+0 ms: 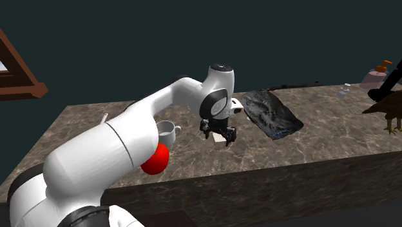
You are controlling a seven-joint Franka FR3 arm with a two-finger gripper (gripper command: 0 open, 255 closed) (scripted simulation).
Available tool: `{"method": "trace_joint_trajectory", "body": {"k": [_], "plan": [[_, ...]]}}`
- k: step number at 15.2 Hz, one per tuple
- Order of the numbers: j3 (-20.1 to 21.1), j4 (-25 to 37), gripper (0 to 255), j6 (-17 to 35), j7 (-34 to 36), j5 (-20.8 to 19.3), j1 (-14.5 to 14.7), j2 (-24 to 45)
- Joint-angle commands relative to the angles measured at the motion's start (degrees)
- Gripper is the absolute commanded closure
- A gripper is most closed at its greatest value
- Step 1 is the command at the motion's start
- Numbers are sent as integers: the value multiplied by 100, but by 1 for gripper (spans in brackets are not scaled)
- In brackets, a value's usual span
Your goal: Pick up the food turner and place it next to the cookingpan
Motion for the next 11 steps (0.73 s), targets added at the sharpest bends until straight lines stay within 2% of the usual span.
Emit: {"method": "trace_joint_trajectory", "body": {"k": [1,11], "plan": [[-21,331,0,108,-367,92,142,419],[75,2112,0,253,-2127,586,569,2319]]}}
